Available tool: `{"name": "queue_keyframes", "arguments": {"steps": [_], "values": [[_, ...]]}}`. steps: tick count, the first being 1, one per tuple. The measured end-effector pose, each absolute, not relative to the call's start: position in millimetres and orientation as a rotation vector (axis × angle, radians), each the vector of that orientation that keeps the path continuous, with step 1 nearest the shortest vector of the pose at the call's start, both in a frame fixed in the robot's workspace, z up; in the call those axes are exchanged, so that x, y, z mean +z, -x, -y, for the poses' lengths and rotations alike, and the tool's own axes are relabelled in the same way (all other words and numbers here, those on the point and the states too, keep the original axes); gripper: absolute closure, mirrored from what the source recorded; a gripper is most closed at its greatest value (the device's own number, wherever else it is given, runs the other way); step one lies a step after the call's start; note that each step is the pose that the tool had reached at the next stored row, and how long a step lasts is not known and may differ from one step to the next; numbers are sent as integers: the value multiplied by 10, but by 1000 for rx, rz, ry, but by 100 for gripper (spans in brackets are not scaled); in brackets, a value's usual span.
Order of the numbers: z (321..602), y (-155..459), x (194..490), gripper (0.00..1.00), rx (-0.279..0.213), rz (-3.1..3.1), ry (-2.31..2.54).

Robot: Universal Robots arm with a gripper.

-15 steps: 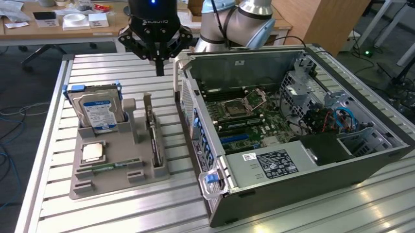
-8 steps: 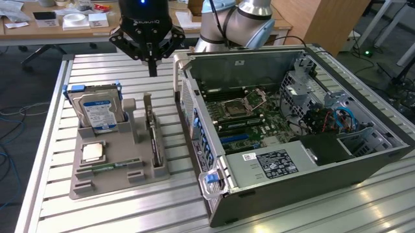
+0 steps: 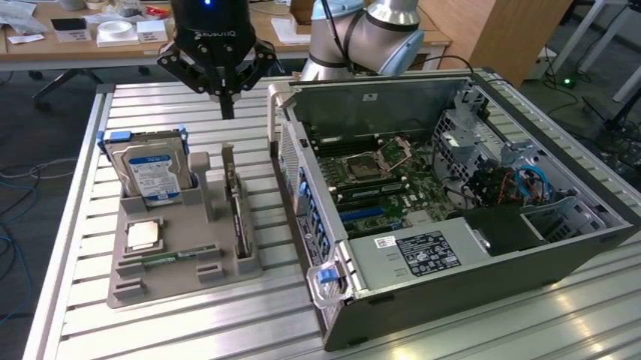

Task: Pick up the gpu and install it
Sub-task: 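Reach for the gpu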

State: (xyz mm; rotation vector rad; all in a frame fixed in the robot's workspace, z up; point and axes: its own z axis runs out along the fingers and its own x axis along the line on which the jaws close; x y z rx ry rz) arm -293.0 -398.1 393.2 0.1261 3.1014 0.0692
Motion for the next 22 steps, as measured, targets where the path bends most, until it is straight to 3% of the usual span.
{"name": "queue_keyframes", "arguments": {"steps": [22], "values": [[3992, 2948, 3933, 89, 69, -3101, -126]]}}
